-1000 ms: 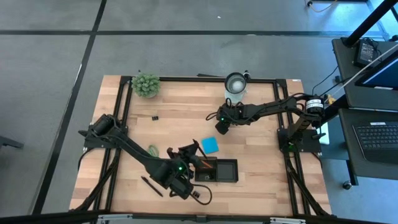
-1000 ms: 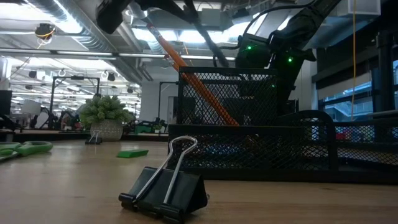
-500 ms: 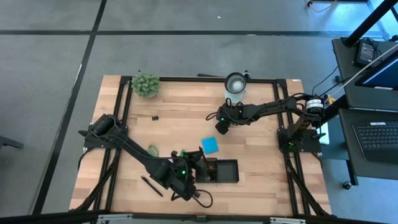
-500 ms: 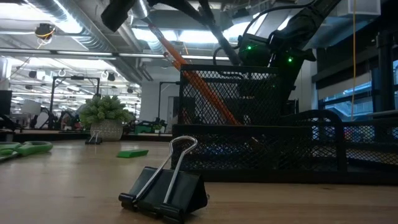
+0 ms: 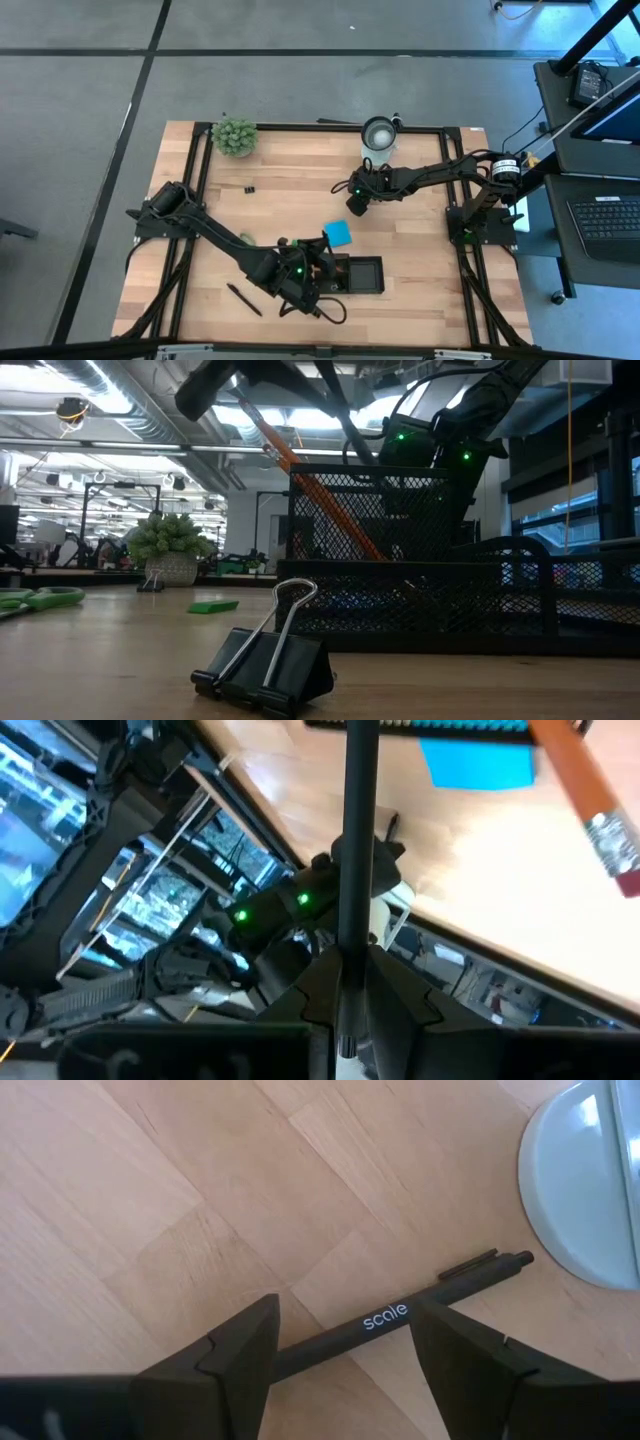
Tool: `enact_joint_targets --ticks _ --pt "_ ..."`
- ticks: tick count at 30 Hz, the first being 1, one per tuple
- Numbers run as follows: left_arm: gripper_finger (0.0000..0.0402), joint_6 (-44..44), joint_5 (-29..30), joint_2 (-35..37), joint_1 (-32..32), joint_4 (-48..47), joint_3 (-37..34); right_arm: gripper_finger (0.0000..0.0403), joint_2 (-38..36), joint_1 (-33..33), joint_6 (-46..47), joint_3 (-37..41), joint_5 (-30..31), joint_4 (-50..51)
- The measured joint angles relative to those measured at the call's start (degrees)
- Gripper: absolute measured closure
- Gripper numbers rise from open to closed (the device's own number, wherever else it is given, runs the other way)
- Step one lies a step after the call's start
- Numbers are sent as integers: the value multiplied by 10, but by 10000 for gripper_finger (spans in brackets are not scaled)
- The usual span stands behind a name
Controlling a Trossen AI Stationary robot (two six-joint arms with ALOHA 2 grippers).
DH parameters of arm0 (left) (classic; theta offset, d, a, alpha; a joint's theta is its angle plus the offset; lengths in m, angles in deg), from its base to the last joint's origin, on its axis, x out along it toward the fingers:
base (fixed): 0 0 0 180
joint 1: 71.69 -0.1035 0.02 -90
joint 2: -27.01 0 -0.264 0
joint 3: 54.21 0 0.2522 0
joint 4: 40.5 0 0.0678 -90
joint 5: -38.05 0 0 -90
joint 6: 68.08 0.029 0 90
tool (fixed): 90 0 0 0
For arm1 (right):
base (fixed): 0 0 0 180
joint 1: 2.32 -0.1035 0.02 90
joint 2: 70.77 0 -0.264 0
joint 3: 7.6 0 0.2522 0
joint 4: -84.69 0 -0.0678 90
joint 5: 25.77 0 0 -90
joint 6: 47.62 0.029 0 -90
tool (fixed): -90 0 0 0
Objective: Pick and place office supplies into organizer
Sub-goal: Put the middle pen into the top left slot of the desk organizer
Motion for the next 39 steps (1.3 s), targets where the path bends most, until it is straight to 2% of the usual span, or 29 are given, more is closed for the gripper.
enact_joint_targets --ticks 3,12,28,33,39 --pt "373 -5 -15 -1 0 0 0 175 0 0 0 0 0 0" --pt "373 6 -5 -39 -5 3 0 175 0 0 0 0 0 -2" --pt "373 5 -19 -42 -14 4 0 175 0 0 -12 0 5 -14" --pt "373 -29 -36 -44 -14 4 0 175 0 0 -14 0 5 -18" --pt "362 -55 -31 -44 -15 4 0 175 0 0 -14 0 6 -18"
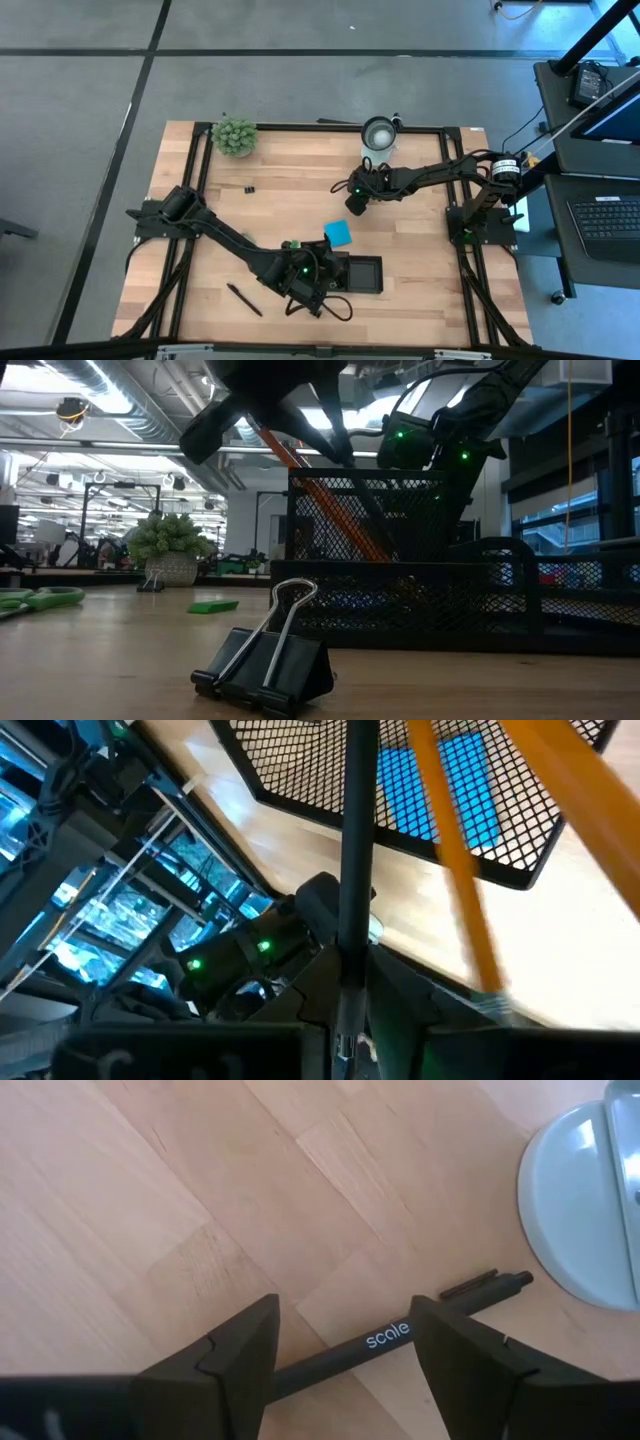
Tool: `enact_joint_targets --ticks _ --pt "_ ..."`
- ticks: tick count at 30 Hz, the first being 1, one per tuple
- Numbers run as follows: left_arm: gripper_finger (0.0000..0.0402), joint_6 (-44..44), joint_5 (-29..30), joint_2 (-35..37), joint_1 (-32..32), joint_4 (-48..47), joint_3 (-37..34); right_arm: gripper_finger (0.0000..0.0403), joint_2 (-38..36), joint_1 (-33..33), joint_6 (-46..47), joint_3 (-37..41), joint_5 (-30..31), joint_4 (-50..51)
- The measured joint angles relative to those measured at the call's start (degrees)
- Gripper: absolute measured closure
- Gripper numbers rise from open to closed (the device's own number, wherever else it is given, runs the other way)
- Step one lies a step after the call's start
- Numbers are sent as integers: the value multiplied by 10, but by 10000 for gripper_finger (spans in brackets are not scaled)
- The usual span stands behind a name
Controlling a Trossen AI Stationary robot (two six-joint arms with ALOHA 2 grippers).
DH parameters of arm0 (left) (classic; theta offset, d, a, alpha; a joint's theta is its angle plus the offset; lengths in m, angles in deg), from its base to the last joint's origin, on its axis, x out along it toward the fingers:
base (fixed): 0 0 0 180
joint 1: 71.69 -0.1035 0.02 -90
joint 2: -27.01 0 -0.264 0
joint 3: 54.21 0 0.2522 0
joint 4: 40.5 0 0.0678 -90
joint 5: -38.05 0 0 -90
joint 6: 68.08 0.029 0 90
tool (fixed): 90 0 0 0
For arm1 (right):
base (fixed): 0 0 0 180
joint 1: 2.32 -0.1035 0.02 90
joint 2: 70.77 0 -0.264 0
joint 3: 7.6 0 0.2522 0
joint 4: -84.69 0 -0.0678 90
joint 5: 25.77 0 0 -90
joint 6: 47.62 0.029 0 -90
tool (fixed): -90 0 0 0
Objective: Pick and place office supplies into organizer
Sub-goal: Put the middle pen into the top left slot of the desk organizer, then put the bottom pen into the top left slot of the desk organizer
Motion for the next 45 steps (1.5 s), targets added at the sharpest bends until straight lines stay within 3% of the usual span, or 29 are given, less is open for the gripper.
enact_joint_targets --ticks 12,18,24,29,35,40,45 --pt "311 0 1 0 0 16 0 175 0 0 -1 0 0 0" --pt "306 1 45 2 0 28 0 175 0 0 1 0 0 0" --pt "306 -24 48 30 5 30 0 175 0 0 2 0 0 2" --pt "306 -148 49 88 14 29 0 175 0 0 12 0 -1 3" --pt "306 -390 -25 194 43 -18 0 175 0 0 17 0 -1 4" --pt "306 -504 -120 271 82 -120 1 175 0 0 16 0 -1 4" --pt "306 -687 -215 300 121 -311 0 175 0 0 15 0 -1 6"
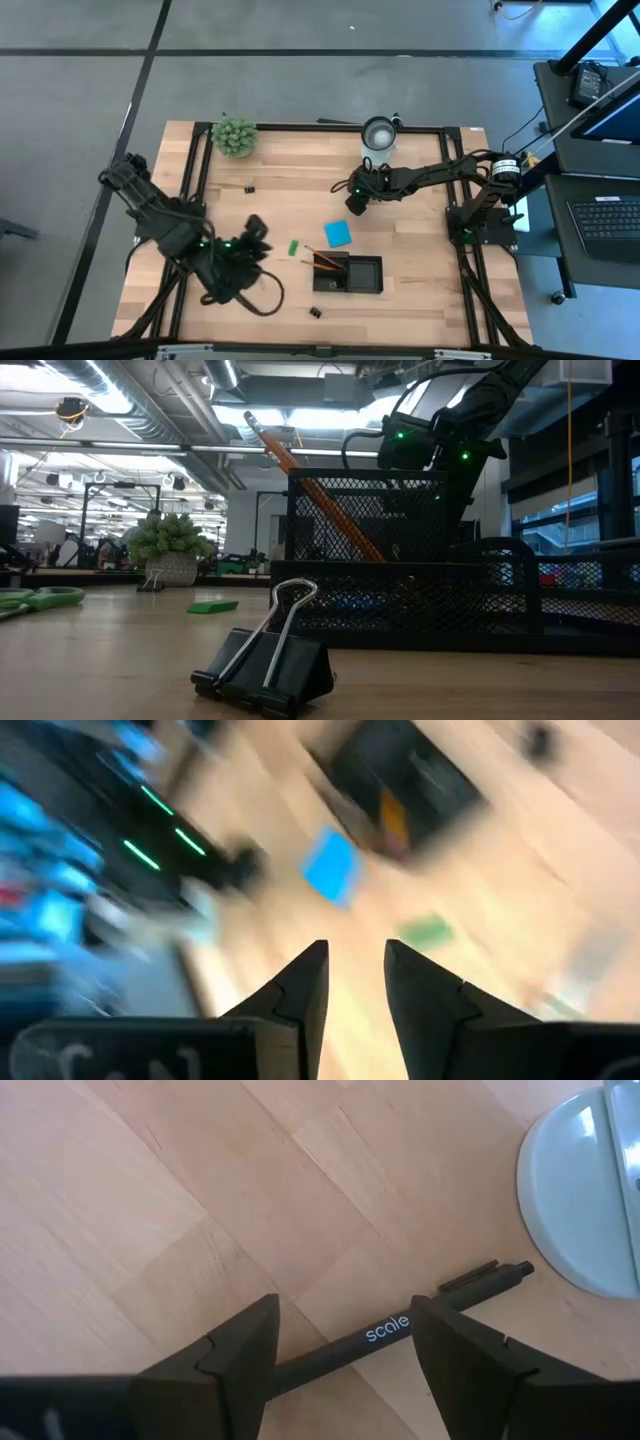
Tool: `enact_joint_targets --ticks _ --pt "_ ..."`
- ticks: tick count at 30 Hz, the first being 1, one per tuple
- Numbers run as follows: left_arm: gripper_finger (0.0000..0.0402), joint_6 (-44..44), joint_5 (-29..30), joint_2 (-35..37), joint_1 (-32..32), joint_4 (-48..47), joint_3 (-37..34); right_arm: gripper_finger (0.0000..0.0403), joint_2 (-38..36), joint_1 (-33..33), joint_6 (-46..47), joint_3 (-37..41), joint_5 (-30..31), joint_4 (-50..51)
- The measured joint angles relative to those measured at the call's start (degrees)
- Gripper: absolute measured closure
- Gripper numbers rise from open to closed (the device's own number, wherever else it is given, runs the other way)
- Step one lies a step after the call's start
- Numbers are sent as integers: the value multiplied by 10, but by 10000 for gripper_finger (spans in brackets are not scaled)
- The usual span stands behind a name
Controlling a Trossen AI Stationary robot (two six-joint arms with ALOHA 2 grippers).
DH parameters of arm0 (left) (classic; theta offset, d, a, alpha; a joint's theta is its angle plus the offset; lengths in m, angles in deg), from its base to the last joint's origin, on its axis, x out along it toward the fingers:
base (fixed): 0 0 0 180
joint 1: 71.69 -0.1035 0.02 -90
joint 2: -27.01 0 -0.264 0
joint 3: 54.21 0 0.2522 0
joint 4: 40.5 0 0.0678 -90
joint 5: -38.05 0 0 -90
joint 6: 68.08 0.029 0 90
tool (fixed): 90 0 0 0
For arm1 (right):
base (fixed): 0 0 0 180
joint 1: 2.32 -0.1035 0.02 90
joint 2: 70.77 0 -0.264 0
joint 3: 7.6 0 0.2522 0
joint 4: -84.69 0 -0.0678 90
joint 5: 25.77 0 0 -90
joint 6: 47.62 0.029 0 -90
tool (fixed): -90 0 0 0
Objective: Pick and place office supplies into organizer
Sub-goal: Put the bottom pen into the top left slot of the desk organizer
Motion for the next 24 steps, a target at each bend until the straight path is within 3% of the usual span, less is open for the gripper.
enact_joint_targets --ticks 4,10,16,21,24 --pt "306 -145 -73 0 23 -74 -48 175 0 0 0 0 0 0" --pt "306 -213 -163 -1 65 -3 -180 175 0 0 -1 0 0 -1" --pt "306 -244 -209 -1 103 123 -282 175 0 0 0 0 0 -2" --pt "306 -240 -221 -1 100 168 -325 175 0 0 -1 0 0 -8" --pt "306 -207 -266 -2 89 213 -344 175 0 0 -1 0 0 -10"
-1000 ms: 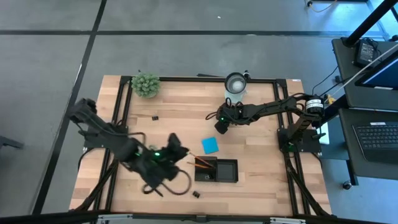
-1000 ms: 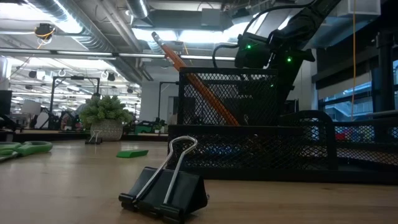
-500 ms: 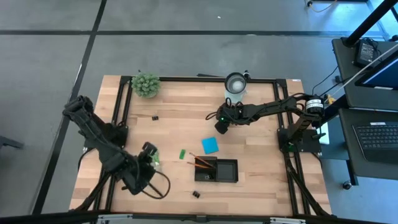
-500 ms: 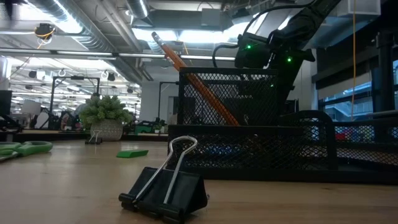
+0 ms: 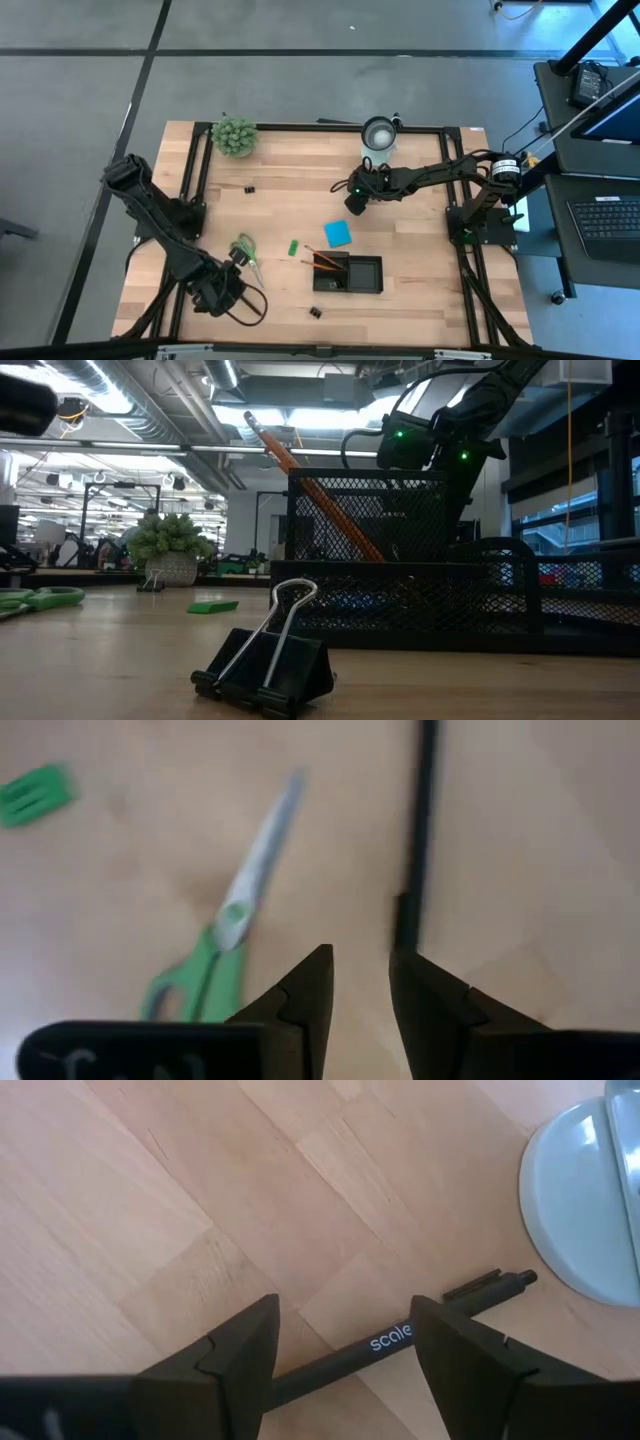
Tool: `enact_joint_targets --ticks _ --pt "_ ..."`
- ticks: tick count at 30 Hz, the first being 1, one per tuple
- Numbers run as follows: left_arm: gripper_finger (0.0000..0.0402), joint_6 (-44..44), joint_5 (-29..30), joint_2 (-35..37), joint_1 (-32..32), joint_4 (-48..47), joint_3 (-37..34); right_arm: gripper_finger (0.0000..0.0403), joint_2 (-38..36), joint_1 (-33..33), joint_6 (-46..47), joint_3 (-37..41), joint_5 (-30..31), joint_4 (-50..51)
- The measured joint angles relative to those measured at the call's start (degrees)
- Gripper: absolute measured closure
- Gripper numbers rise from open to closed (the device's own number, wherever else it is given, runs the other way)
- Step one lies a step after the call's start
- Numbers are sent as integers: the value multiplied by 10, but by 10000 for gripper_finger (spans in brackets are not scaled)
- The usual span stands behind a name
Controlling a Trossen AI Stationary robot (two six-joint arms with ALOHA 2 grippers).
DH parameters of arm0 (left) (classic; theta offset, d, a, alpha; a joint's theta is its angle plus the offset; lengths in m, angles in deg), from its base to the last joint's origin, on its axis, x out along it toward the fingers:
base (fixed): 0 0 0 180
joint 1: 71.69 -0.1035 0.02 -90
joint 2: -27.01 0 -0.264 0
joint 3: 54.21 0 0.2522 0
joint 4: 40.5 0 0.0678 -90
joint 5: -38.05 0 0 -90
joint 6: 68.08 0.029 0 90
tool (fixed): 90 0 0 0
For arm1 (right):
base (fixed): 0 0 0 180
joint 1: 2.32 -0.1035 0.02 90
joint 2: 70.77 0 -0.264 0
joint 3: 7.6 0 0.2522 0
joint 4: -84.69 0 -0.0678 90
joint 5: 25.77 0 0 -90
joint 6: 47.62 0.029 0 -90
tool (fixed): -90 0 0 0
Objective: Pick and place office supplies into organizer
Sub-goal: Put the bottom pen into the top left slot of the desk organizer
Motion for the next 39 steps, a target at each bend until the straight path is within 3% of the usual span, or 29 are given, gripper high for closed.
enact_joint_targets --ticks 17,30,39 --pt "306 93 -91 -100 -23 69 -16 175 0 0 0 0 0 1" --pt "308 72 -93 -145 -25 63 -10 175 0 0 -1 0 0 1" --pt "347 35 -72 -142 -26 64 -12 175 0 0 -1 0 0 1"
